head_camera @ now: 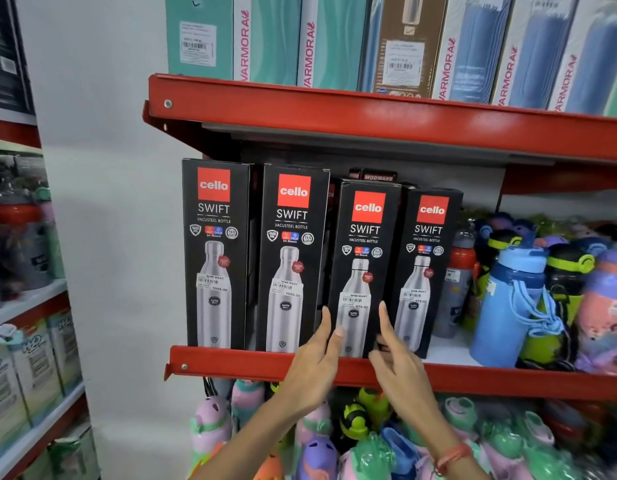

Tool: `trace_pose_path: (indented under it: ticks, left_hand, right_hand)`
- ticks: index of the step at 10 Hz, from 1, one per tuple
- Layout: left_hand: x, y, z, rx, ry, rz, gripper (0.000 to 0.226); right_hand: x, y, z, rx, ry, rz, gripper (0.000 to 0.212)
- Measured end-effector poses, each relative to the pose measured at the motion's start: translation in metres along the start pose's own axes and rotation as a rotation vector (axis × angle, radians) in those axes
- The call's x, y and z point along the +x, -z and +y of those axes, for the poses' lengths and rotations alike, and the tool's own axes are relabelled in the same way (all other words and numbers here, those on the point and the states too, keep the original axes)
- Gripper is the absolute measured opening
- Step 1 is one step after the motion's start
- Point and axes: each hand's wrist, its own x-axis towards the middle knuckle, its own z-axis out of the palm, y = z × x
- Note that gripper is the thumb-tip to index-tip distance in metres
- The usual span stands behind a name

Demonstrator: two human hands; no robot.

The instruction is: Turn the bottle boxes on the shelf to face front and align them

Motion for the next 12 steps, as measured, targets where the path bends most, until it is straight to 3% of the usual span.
trace_pose_path:
  ticks: [1, 2, 3, 4, 5, 8, 10, 11, 12]
  left_hand:
    - [-0.008, -0.013, -0.001, 0.124, -0.123, 0.244, 0.058]
    - [-0.015, -0.037, 0.009, 0.041, -0.360, 0.372, 0.053]
    - [0.017, -0.078, 0.027, -0.065, -0.273, 0.085, 0.059]
    - [0.053, -0.111, 0.041, -0.080, -0.027, -0.056, 0.071]
    - [0.064, -0.115, 0.032, -0.065, 0.051, -0.061, 0.070]
    - [0.035, -0.097, 0.029, 0.021, -0.090, 0.038, 0.051]
    - [0.029, -0.084, 0.031, 0.067, -0.128, -0.003, 0.052]
    - [0.022, -0.060, 0.052, 0.095, -0.207, 0.026, 0.053]
    - [0.031, -0.015, 0.072, 0.109, -0.502, 0.337, 0.050]
  right_hand:
    - [0.003, 0.000, -0.001, 0.083, -0.020, 0.113, 0.065]
    - [0.001, 0.006, 0.005, 0.143, -0.111, 0.368, 0.057]
    - [0.018, 0.029, 0.028, 0.246, -0.163, 0.390, 0.064]
    - [0.039, 0.051, 0.044, 0.289, -0.119, 0.223, 0.068]
    - [0.038, 0.047, 0.045, 0.244, -0.087, 0.125, 0.066]
    - [0.018, 0.060, 0.051, 0.213, -0.097, 0.068, 0.070]
    - [0.011, 0.069, 0.042, 0.186, -0.066, 0.050, 0.064]
    - [0.018, 0.076, 0.026, 0.050, 0.007, 0.222, 0.056]
    - [0.038, 0.098, -0.021, -0.192, 0.337, 0.499, 0.061]
